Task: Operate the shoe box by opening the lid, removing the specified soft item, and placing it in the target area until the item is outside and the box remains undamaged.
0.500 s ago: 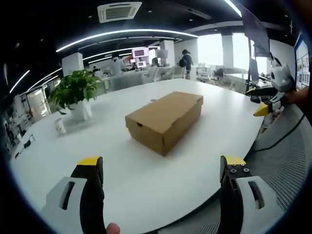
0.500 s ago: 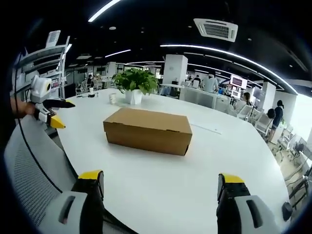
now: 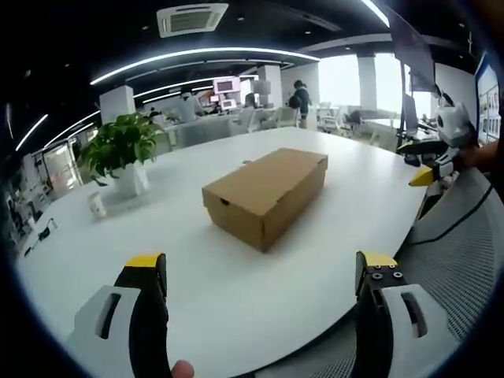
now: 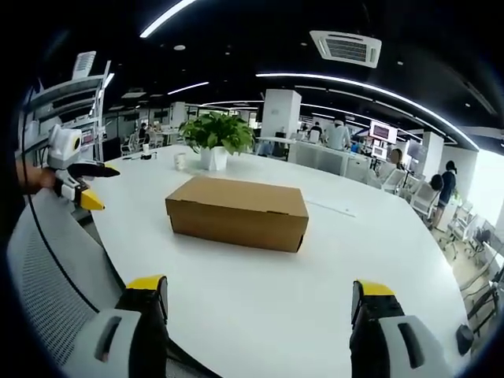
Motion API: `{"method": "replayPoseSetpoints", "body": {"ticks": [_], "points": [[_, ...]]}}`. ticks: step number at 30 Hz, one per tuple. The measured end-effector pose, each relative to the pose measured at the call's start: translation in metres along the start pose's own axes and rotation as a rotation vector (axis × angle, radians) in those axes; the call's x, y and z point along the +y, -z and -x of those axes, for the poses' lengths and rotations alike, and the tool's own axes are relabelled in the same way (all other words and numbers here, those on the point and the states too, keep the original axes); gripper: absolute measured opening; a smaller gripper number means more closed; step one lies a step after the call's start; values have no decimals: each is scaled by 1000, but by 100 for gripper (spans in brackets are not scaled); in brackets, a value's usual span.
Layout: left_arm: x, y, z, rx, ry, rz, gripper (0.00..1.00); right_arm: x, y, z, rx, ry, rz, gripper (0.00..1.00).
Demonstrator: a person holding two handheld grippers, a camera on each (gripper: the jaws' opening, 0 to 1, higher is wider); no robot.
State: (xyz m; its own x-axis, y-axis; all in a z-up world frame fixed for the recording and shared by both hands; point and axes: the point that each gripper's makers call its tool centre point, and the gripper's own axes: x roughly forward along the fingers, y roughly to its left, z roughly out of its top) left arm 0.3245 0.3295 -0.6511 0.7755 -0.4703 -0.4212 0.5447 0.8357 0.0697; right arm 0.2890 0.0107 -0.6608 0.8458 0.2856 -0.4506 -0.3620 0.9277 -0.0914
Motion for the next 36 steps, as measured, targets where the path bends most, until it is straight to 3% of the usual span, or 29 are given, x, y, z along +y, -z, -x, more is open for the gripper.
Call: {"method": "replayPoseSetpoints", "body": {"ticks": [36], "points": [[-3, 3, 0, 31, 15, 3, 99, 0, 1, 1, 16, -4, -3, 99]]}}
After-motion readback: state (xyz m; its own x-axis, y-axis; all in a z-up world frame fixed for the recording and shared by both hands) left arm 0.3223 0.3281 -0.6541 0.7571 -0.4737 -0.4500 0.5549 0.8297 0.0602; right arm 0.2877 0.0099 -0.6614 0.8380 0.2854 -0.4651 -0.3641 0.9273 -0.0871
